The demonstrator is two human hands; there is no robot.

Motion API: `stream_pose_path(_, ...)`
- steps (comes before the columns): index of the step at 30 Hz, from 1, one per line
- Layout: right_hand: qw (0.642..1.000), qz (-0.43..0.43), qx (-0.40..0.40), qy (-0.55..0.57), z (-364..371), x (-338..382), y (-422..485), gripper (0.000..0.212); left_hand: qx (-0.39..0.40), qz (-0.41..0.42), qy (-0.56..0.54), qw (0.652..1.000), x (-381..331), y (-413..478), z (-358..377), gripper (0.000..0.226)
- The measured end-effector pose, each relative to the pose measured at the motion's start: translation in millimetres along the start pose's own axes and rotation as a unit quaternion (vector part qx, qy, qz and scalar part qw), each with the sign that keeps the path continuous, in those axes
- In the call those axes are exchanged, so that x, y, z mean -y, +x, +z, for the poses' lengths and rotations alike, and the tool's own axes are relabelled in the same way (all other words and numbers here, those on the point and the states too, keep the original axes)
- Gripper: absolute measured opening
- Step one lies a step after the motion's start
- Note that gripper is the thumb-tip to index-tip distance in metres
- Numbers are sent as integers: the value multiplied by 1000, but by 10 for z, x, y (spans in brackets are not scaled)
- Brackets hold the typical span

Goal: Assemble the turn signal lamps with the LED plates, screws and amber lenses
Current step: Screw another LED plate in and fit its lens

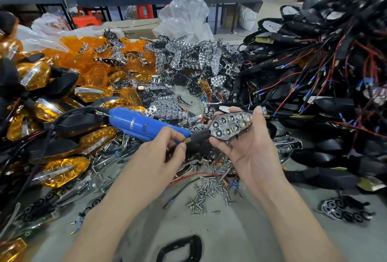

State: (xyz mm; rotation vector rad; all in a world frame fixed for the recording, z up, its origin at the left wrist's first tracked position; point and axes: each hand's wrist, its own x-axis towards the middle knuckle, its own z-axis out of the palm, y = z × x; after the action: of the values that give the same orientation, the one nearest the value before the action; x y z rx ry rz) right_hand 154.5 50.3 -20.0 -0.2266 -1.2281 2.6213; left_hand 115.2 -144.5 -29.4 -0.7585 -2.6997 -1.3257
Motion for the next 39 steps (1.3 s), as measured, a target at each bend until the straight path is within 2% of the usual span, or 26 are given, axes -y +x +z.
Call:
stream_pose_path(3,999,-39,-4,-32,41,-31,-17,22,-4,5,6,1000,3,10,6,5)
stream_pose_path(8,993,-76,5,-91,15,-105,-28,38,-14,7,13,1000,26,17,18,5)
stream_pose_path(17,994,-70,23,-78,18,-60,-45,33,7,0,-29,1000,-10,24,-18,2)
stream_pose_path(31,994,-82,40,-52,0,-74,-29,26,-4,39,-15,999,-29,-4,-42,3)
stream_pose_path(39,993,-88,51,-63,-5,-62,-36,34,0,39,-6,999,-31,2,-27,2)
